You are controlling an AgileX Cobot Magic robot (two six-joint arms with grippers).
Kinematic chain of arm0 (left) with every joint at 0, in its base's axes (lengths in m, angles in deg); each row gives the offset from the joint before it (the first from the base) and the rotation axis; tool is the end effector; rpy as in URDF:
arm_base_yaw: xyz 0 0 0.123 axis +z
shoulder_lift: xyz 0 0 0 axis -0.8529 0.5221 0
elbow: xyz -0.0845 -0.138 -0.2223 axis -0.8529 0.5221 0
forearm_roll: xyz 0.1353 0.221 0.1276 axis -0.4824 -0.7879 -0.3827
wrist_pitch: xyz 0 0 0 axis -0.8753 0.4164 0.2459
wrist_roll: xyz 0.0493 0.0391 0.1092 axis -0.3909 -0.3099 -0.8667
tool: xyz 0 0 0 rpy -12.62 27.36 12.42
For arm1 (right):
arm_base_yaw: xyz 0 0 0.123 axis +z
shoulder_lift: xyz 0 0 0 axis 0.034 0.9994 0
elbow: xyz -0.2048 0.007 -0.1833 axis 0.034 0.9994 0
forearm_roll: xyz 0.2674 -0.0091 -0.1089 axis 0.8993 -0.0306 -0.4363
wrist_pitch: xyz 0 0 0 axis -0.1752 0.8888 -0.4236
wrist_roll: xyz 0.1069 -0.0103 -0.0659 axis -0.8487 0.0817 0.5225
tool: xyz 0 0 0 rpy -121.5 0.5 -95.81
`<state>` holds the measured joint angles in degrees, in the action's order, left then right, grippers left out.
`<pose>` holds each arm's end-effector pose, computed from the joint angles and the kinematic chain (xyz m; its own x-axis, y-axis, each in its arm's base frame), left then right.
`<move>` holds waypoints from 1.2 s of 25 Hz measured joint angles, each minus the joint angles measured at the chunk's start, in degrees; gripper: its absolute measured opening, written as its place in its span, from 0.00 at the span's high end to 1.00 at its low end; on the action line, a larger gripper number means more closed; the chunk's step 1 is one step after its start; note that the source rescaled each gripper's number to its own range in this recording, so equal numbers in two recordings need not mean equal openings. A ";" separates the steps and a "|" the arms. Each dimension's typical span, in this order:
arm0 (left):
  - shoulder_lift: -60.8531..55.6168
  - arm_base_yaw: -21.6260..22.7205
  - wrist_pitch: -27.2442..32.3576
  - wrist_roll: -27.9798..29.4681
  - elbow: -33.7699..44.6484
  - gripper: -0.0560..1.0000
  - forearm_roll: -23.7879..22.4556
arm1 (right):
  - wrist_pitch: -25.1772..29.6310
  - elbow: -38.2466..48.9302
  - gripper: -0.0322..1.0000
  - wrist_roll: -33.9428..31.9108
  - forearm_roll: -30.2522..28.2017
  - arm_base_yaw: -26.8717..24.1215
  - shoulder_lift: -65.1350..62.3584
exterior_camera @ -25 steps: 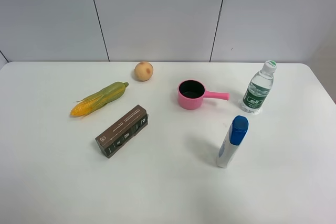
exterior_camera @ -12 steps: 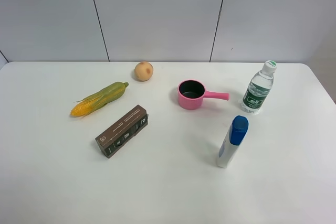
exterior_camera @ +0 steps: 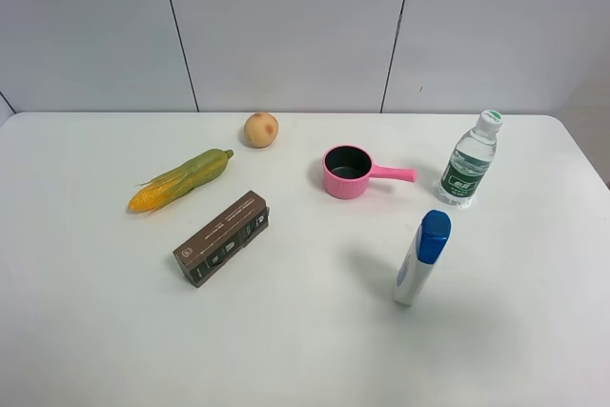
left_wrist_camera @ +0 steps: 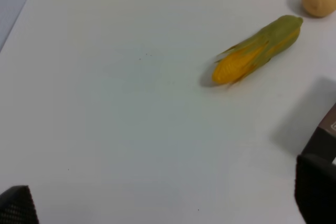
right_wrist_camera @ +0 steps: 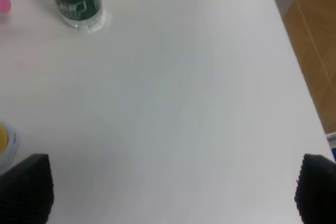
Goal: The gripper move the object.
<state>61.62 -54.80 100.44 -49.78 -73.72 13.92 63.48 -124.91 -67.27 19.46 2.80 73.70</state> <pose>0.0673 0.0073 0.2841 -0.4295 -0.0612 -0.9010 -0.0999 0.9948 -0.0200 0.1084 -0.0161 0.3213 -0.6899 0.0704 -0.7205 0.1426 0.9890 -0.0399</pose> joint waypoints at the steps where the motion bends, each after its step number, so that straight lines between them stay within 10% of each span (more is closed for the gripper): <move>1: 0.00 0.00 0.00 0.00 0.00 0.00 0.00 | -0.30 2.02 0.00 -0.02 0.38 0.00 -2.00; 30: 0.00 0.00 0.00 0.00 0.00 0.00 0.00 | -8.91 16.29 0.00 3.56 3.46 0.00 -21.95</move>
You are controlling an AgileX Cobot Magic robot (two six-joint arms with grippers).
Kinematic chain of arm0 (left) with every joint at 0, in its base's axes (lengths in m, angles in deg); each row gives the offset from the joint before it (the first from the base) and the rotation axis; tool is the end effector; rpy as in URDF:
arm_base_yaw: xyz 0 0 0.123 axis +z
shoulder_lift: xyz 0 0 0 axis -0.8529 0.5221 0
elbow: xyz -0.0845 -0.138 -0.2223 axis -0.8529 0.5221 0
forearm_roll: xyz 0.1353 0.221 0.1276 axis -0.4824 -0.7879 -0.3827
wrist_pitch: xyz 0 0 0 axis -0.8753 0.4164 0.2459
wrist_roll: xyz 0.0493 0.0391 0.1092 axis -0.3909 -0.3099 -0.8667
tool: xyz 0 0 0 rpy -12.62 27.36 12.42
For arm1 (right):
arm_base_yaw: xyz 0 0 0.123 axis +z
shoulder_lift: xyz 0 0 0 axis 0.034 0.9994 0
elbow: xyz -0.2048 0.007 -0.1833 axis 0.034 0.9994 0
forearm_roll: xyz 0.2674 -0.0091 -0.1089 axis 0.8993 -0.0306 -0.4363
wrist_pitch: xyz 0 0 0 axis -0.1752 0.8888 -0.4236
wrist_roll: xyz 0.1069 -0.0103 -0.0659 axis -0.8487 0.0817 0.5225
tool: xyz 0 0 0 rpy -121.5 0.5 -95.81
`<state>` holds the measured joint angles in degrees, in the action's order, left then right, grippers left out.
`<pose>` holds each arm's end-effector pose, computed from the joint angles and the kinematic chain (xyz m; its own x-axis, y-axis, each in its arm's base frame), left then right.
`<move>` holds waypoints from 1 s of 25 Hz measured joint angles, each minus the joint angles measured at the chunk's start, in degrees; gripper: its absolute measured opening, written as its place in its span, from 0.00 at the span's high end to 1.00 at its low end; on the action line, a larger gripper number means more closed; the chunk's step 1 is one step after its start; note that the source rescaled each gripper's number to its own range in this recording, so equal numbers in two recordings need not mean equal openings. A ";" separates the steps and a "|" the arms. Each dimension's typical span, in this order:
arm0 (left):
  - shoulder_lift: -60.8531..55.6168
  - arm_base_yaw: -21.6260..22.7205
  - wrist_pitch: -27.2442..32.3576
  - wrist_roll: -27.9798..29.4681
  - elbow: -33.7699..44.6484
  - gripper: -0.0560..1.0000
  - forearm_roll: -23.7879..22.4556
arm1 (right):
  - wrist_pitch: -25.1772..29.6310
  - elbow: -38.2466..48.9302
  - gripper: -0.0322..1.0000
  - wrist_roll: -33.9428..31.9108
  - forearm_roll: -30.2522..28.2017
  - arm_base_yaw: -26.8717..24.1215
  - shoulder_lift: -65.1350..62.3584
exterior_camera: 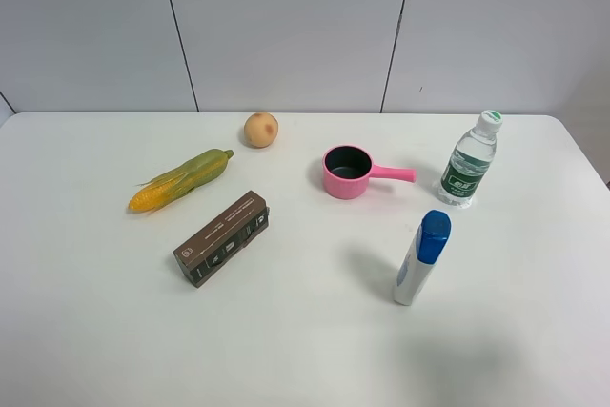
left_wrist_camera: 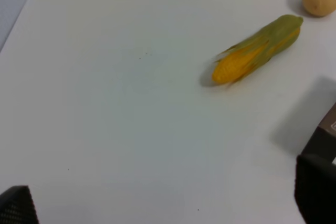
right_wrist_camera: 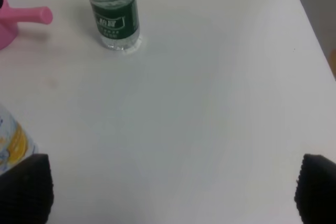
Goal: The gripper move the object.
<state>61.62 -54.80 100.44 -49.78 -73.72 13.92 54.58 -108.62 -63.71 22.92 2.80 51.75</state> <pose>0.0673 0.0073 0.2841 -0.4295 -0.0612 -0.9010 -0.0999 0.9948 -0.0200 0.0756 -0.0087 0.2723 -0.4970 0.0202 -0.8675 0.0672 0.9976 -0.0153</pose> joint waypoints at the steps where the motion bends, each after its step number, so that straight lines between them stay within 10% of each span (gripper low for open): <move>1: 0.00 0.00 0.00 0.00 0.00 0.00 0.00 | -0.22 0.02 0.00 -0.39 -0.41 0.00 -0.85; 25: 0.00 0.00 0.00 0.00 0.00 0.00 0.00 | -0.33 0.07 0.00 -1.15 -1.08 0.00 -2.01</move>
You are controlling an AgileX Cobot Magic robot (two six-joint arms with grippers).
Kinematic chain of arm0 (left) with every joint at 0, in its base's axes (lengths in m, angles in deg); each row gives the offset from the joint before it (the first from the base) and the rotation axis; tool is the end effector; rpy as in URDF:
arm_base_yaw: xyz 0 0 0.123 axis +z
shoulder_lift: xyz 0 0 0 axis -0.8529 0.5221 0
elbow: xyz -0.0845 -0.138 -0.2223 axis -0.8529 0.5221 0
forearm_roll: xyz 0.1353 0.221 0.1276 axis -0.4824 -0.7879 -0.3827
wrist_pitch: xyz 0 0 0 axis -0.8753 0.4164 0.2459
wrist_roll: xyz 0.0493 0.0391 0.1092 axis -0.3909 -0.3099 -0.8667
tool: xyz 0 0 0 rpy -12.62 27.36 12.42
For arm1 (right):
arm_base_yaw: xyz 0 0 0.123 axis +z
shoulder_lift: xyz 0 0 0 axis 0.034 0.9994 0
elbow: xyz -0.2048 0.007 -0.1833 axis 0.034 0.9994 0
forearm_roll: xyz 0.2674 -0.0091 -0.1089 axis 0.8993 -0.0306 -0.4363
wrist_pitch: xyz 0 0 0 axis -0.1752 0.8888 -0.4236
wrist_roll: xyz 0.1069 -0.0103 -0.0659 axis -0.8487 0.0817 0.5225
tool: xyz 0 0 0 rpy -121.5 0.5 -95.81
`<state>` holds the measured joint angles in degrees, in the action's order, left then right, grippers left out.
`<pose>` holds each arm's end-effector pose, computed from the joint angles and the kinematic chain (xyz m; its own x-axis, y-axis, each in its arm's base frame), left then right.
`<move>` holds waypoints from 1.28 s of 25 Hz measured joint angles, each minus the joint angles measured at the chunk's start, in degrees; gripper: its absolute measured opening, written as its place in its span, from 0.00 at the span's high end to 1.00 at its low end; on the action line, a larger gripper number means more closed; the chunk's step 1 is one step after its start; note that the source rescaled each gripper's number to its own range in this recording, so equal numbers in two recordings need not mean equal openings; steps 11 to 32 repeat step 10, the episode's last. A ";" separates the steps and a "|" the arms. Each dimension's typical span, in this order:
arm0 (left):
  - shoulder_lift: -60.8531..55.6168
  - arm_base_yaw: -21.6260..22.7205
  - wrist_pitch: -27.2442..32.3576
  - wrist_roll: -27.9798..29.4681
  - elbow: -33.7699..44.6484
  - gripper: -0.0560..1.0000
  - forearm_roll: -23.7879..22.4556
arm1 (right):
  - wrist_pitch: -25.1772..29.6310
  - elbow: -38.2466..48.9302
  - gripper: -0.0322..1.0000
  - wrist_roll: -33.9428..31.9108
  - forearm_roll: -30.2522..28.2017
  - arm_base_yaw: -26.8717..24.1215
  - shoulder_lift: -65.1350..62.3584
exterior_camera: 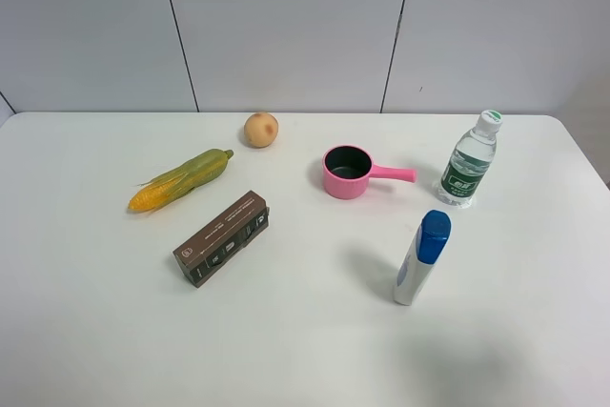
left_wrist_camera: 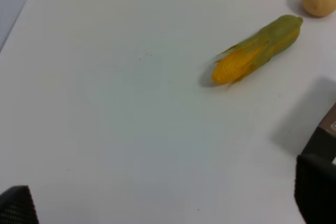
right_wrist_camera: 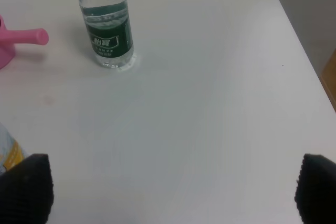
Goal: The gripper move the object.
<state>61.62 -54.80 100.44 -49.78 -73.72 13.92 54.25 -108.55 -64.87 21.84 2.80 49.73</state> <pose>0.0673 0.0073 0.2841 -0.4295 -0.0612 -0.9010 -0.0999 0.9948 -0.0200 0.0707 -0.0108 0.2752 -0.4601 0.0311 -0.8873 0.0868 0.9962 -0.0101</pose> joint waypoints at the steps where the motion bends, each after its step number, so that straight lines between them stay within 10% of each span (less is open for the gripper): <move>1: 0.00 0.00 0.00 0.00 0.00 0.00 0.00 | 0.00 0.00 0.00 0.00 0.00 0.00 0.00; 32: 0.00 0.00 0.00 0.00 0.00 0.00 0.00 | 0.00 0.00 0.00 0.00 0.00 0.00 0.00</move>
